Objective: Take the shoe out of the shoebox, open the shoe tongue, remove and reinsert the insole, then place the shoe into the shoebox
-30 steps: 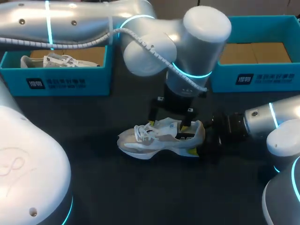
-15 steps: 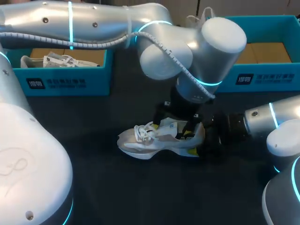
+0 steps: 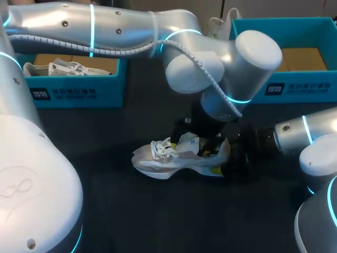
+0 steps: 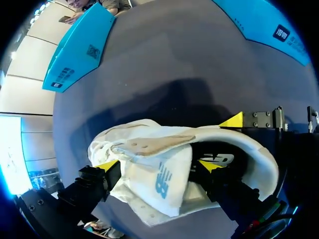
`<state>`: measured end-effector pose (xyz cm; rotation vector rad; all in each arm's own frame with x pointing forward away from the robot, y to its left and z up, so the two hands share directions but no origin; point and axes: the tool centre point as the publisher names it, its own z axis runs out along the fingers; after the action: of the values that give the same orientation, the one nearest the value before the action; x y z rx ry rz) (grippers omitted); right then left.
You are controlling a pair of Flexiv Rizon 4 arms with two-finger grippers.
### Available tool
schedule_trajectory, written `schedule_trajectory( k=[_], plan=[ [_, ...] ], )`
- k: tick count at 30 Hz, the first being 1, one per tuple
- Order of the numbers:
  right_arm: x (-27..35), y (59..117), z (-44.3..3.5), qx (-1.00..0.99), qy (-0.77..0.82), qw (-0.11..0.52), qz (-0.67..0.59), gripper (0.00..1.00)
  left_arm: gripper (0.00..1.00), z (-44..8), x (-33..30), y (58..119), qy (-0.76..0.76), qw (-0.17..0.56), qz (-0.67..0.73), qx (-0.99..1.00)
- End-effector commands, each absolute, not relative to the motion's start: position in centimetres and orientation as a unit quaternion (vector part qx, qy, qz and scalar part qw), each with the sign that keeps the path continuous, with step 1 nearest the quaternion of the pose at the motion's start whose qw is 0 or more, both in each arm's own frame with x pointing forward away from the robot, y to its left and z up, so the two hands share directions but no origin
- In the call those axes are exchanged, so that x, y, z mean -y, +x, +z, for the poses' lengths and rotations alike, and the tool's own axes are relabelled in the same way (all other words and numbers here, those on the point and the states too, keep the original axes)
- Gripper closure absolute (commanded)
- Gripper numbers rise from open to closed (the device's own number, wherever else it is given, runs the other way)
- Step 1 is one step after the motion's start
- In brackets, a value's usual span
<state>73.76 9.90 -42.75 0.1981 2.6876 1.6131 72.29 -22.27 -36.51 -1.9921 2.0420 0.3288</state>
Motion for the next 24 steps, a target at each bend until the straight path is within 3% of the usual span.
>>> schedule_trajectory(
  k=[1, 10, 12, 13, 15, 19, 22, 24],
  plan=[
    [-10.1, 73.6, -42.7, -0.857, 0.064, 0.001, 0.512, 1.0, 0.0, -36.4, 22.0, 72.2, -0.692, 0.147, 0.119, -0.697],
    [-10.1, 73.6, -42.7, -0.857, 0.064, 0.001, 0.512, 1.0, 0.02, -34.2, 20.1, 72.5, -0.712, 0.142, 0.113, -0.679],
    [-10.1, 73.6, -42.7, -0.857, 0.064, 0.001, 0.512, 1.0, 0.27, -33.8, 19.9, 72.5, -0.713, 0.138, 0.113, -0.678],
    [-10.1, 73.6, -42.7, -0.857, 0.064, 0.001, 0.512, 1.0, 0.51, -33.7, 19.9, 72.4, -0.713, 0.137, 0.113, -0.678],
    [-10.1, 73.6, -42.7, -0.857, 0.064, 0.001, 0.512, 1.0, 0.61, -33.5, 19.7, 72.2, -0.712, 0.135, 0.116, -0.679],
    [-10.1, 73.6, -42.7, -0.857, 0.064, 0.001, 0.512, 1.0, 0.91, -33.4, 19.5, 71.8, -0.708, 0.131, 0.123, -0.683],
    [-10.1, 73.6, -42.7, -0.857, 0.064, 0.001, 0.512, 1.0, 1.0, -33.4, 19.5, 71.5, -0.702, 0.115, 0.137, -0.69],
    [-10.1, 73.6, -42.7, -0.857, 0.064, 0.001, 0.512, 1.0, 1.0, -33.4, 19.4, 71.3, -0.701, 0.114, 0.137, -0.69]
  ],
)
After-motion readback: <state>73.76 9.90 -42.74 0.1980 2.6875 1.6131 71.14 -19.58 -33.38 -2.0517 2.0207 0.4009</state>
